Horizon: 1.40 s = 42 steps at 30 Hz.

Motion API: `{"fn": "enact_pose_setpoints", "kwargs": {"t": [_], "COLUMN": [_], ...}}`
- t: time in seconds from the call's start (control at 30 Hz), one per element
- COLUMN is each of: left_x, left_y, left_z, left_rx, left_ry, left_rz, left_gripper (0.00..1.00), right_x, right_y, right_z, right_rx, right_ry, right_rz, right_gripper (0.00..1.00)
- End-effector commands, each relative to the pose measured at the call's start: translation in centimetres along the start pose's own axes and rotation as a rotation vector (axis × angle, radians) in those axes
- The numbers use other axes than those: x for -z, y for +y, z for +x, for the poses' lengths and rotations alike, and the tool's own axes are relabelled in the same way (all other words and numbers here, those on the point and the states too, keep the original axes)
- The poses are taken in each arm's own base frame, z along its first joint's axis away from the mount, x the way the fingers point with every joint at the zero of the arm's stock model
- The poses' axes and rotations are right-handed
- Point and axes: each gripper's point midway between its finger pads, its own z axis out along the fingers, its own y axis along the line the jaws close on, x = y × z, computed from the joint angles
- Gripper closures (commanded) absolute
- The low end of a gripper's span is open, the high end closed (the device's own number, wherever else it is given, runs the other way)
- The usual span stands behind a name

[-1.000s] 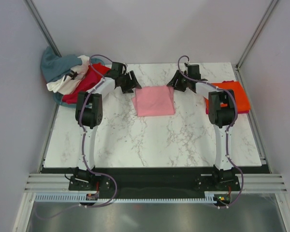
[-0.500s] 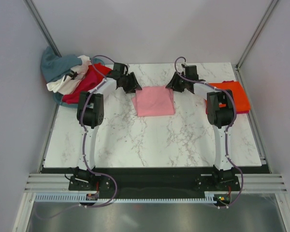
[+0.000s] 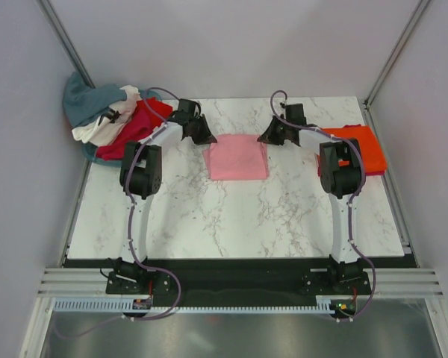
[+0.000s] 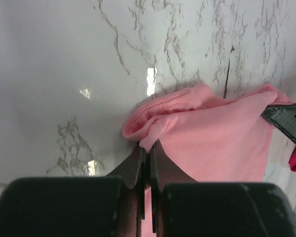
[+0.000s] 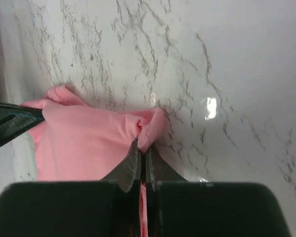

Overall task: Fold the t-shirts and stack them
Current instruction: Neatly place the folded tshirt to the corner

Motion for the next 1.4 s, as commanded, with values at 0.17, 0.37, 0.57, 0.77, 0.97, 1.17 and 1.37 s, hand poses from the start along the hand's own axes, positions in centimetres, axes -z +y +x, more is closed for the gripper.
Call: {"fn": "enact_pose_setpoints", "kwargs": {"t": [0.17,0.37,0.57,0.77,0.97,1.17,1.37], "left_x": [8.3,12.2,15.1,18.9,20.0,15.3,12.4], "left_y": [-7.1,-14.5,-24.5,-33.6,-40.0,-43.9,-46.8], "left_z": [-2.5,-0.5,3.7,6.8,9.3,11.6,13.1], "left_rx": [-0.087,-0.127,-0.217,-0.258,-0.272,-0.206,-0.143], "left_ry": [-0.146,-0.189,-0.202,-0.216,-0.235,-0.193,-0.21], "left_rz": [0.11,0.247,0.397,0.579,0.718,0.825,0.911], "left_gripper": [0.98,0.98,0.98,0.98,0.98,0.98,0.98], "right_x": [8.2,15.0,25.1,35.8,42.4,45.9,48.7], "right_y": [4.8,4.1,2.8,-0.3,-4.1,-8.4,-12.2], "right_z": [-4.4,-5.7,-9.5,-12.4,-13.8,-14.2,-14.9], "right_rx": [-0.013,-0.047,-0.053,-0.153,-0.228,-0.27,-0.304], "right_ry": [-0.095,-0.172,-0.382,-0.604,-0.717,-0.811,-0.867], "right_rz": [-0.153,-0.143,-0.034,0.129,0.233,0.389,0.527], "right_gripper": [1.0,1.0,1.0,1.0,1.0,1.0,1.0]}}
